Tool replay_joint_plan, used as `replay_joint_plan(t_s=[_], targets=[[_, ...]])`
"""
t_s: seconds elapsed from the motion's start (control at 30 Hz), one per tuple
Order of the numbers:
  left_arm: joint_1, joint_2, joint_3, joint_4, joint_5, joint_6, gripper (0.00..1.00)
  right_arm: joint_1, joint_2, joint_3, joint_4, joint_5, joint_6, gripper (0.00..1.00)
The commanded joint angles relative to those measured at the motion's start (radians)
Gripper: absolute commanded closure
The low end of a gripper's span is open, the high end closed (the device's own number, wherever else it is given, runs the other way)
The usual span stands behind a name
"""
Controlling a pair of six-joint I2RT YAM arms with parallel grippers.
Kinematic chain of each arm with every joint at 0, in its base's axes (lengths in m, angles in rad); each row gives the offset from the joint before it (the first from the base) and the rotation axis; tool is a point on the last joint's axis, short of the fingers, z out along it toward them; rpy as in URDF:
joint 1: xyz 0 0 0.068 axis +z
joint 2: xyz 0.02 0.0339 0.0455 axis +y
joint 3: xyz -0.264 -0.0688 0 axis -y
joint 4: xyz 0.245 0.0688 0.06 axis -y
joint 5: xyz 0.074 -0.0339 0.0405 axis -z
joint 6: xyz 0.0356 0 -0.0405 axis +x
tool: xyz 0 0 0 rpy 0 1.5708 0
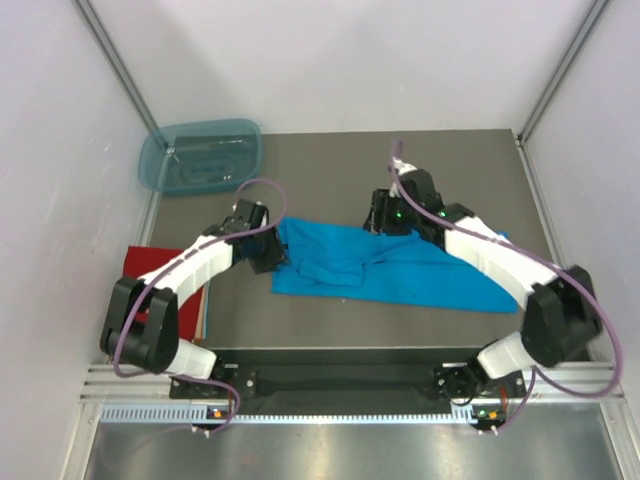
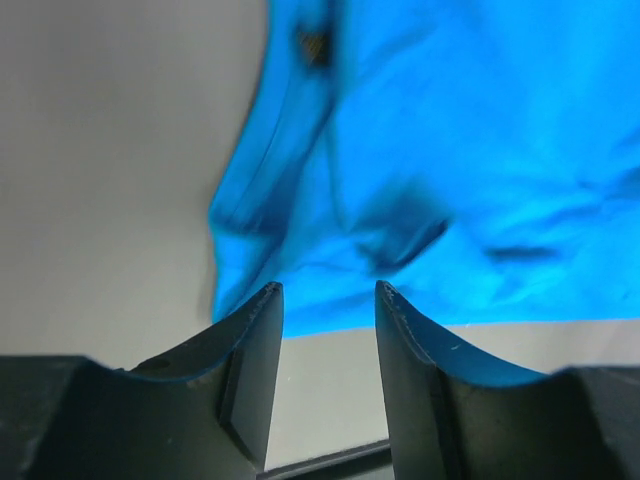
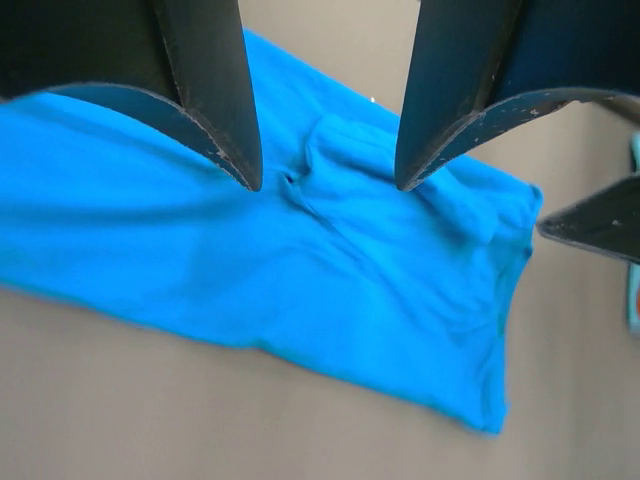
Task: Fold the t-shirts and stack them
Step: Fold the tshirt
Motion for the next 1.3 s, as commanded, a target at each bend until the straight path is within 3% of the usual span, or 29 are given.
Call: replay_joint_plan(t_s=[0.0, 0.03, 0.17, 0.27, 0.47, 0.57, 0.83, 1.0, 1.27], targets=[[0.022, -0.124, -0.125, 0.072, 0.071, -0.091, 0.53, -0.005, 0.189, 0.189, 0.109, -0.216, -0.221, 0.44], [0.038, -0.141, -0.154, 0.094, 0.094, -0.109, 0.53, -0.002, 0.243, 0.244, 0.069, -0.300, -0.257, 0.44], [0.049, -0.191, -0.254, 0.144, 0.132, -0.177, 0.53, 0.029, 0.467, 0.493, -0.018, -0.376, -0.387, 0.47], [0.050, -0.222, -0.320, 0.184, 0.114, -0.224, 0.53, 0.030, 0.627, 0.700, -0.052, -0.463, -0.444, 0.49], [0.053, -0.205, -0.359, 0.194, 0.037, -0.240, 0.54, 0.038, 0.883, 0.944, -0.058, -0.607, -0.477, 0.50], [0.053, -0.169, -0.340, 0.174, -0.018, -0.214, 0.54, 0.042, 0.980, 1.011, -0.036, -0.633, -0.454, 0.50], [0.053, -0.106, -0.352, 0.243, -0.003, -0.228, 0.61, 0.061, 1.113, 1.053, 0.080, -0.709, -0.423, 0.47], [0.053, -0.112, -0.352, 0.229, -0.029, -0.228, 0.83, 0.073, 1.164, 1.062, 0.126, -0.764, -0.380, 0.47], [0.053, -0.092, -0.326, 0.194, -0.055, -0.218, 1.00, 0.096, 1.248, 1.179, 0.118, -0.747, -0.323, 0.52]])
